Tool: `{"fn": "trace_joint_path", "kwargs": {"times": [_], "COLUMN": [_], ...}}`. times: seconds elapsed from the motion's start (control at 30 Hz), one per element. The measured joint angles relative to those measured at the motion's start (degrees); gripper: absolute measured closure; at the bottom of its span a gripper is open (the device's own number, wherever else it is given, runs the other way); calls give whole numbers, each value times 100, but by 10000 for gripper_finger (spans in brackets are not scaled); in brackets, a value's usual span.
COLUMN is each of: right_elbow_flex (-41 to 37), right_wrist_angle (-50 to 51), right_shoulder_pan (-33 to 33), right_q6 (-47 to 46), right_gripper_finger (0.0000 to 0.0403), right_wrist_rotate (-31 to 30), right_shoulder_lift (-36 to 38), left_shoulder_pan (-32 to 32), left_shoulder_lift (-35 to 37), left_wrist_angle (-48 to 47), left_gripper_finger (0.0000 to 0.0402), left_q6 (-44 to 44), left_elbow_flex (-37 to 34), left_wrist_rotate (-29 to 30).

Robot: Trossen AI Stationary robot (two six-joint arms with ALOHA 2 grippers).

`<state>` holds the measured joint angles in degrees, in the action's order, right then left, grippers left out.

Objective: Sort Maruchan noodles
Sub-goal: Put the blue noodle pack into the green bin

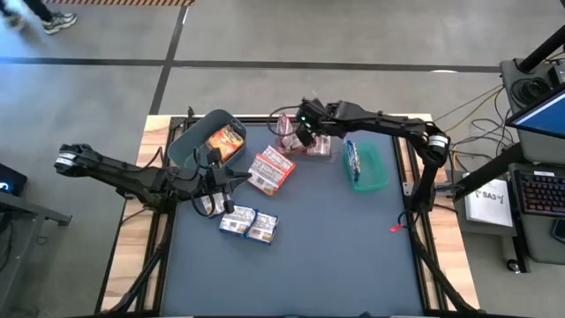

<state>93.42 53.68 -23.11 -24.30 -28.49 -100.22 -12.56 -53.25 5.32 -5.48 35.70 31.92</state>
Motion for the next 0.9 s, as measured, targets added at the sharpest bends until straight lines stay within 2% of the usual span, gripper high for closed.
{"fn": "trace_joint_path", "kwargs": {"times": [0.23,0.47,0.67,0.83,0.9], "right_elbow_flex": [-330,-754,-1124,-1131,-1192], "right_wrist_angle": [231,19,-1156,-2217,-2934], "right_shoulder_pan": [16,13,33,155,170], "right_q6": [-441,-728,-606,-300,-185], "right_gripper_finger": [393,394,394,394,394], "right_wrist_rotate": [-200,-99,488,407,371], "right_shoulder_lift": [5,-88,-121,-121,-122], "left_shoulder_pan": [0,0,1,0,0], "left_shoulder_lift": [0,0,0,0,0], "left_wrist_angle": [7,4,5,5,7], "left_gripper_finger": [402,402,402,402,402], "left_q6": [0,0,0,-7,-18], "left_elbow_flex": [-7,-7,-9,-10,-11], "left_wrist_rotate": [2,2,2,2,2]}}
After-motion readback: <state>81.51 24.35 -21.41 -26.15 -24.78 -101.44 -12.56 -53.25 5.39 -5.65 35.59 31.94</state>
